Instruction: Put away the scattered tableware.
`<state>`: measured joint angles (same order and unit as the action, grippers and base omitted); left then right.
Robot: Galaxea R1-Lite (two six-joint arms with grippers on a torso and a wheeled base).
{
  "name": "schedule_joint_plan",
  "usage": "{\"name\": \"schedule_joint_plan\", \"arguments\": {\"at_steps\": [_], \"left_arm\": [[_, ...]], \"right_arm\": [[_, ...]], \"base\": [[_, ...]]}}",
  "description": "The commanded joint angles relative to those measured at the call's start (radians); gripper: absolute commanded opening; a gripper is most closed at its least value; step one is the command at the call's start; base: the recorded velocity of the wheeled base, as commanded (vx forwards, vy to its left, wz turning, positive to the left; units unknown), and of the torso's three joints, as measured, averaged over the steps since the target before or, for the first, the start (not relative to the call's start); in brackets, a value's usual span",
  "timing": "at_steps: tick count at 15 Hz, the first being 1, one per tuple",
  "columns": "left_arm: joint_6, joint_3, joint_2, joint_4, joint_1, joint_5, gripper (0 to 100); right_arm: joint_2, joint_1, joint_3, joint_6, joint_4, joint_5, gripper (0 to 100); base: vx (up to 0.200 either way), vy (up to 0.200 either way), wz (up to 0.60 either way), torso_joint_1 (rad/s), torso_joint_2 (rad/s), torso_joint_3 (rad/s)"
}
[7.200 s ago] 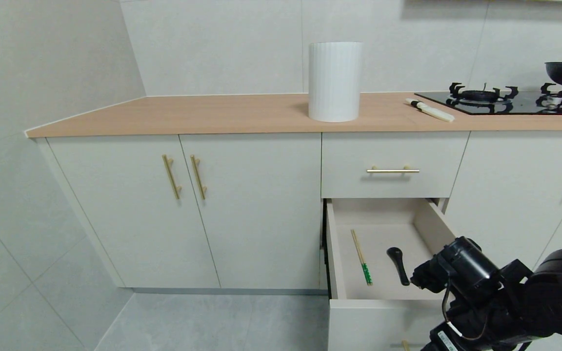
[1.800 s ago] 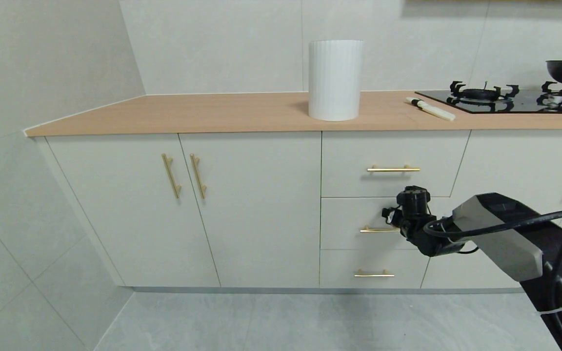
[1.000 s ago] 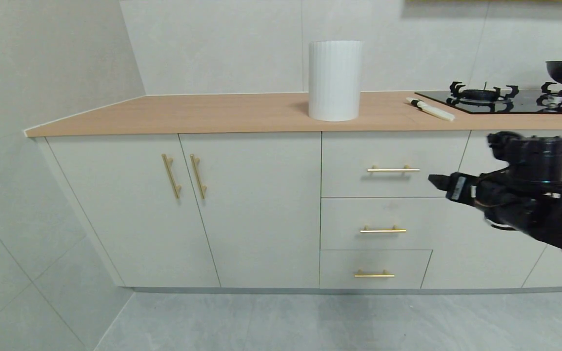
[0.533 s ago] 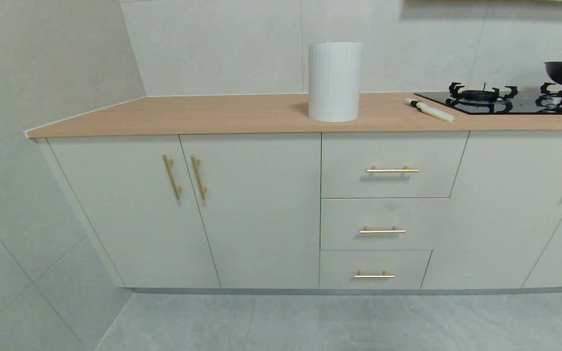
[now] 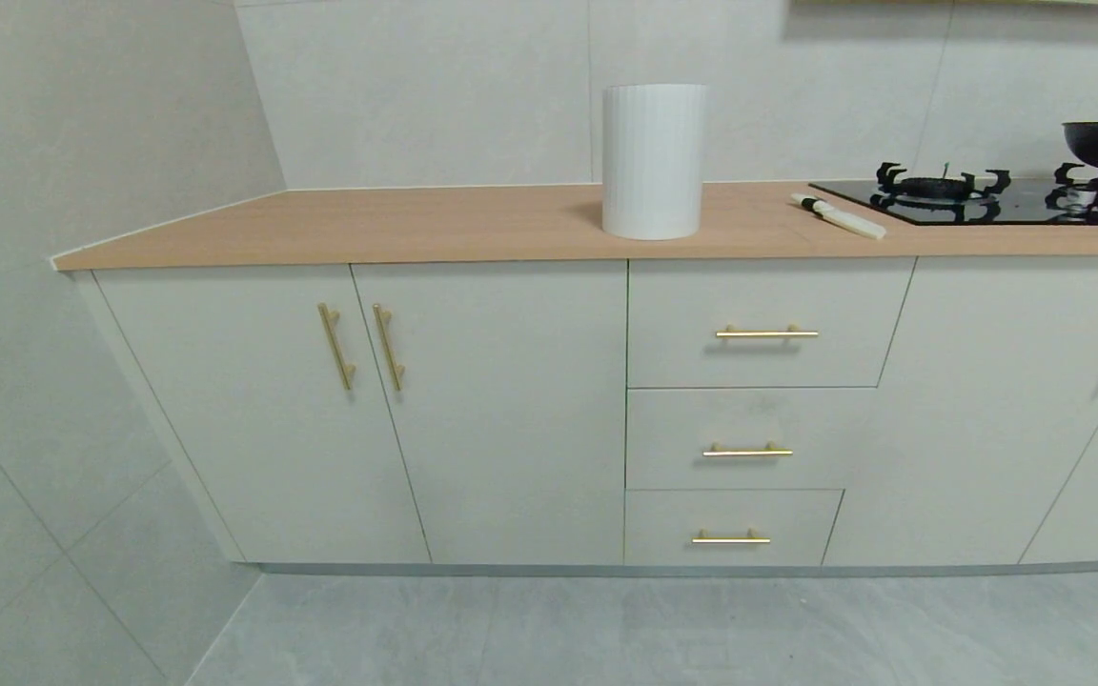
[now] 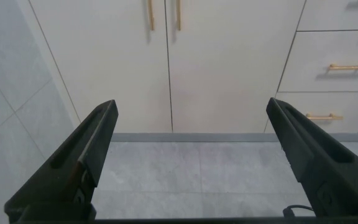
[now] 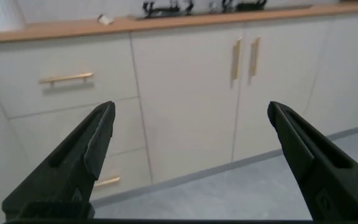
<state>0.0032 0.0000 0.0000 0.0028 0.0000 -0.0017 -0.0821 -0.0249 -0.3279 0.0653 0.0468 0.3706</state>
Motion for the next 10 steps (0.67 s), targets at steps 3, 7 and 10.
{"name": "schedule_joint_plan", "arguments": {"at_steps": [3, 7, 10], "left_arm": [[0.000, 0.000, 0.000, 0.000, 0.000, 0.000, 100], [0.000, 0.000, 0.000, 0.000, 0.000, 0.000, 100], [0.000, 0.000, 0.000, 0.000, 0.000, 0.000, 100]], "right_arm": [[0.082, 0.020, 0.138, -0.005, -0.010, -0.087, 100], [0.082, 0.020, 0.328, -0.002, -0.134, -0.257, 100], [0.082, 0.020, 0.328, -0.013, -0.082, -0.386, 100]], "base": [[0.000, 0.000, 0.00, 0.000, 0.00, 0.000], [0.000, 0.000, 0.00, 0.000, 0.00, 0.000], [0.000, 0.000, 0.00, 0.000, 0.00, 0.000]]}}
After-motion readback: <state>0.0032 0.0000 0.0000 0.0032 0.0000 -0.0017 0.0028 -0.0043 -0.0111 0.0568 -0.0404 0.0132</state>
